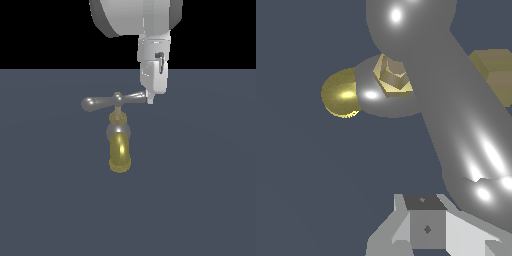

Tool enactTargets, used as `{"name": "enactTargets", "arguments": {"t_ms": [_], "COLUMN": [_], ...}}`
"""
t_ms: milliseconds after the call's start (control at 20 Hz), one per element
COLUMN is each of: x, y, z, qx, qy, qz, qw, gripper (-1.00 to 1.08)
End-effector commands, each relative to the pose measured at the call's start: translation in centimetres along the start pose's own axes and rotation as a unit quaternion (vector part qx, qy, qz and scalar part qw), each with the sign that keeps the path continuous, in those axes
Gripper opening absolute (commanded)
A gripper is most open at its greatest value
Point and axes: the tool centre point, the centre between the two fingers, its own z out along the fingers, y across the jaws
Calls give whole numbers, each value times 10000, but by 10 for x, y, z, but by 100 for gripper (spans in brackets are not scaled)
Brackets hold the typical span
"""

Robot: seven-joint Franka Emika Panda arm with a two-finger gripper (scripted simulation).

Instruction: Turn on the faucet by rotating a designated handle.

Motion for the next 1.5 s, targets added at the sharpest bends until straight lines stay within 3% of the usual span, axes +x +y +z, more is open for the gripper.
{"name": "enactTargets", "arguments": {"t_ms": [0, 200, 1450], "x": [-2, -10, 47], "y": [12, 10, 85], "z": [-2, 0, -3], "qx": [-58, -16, -55], "qy": [-17, -21, -17], "qz": [-1, 66, 5], "qw": [10000, 10000, 10000], "gripper": [-100, -100, -100]}}
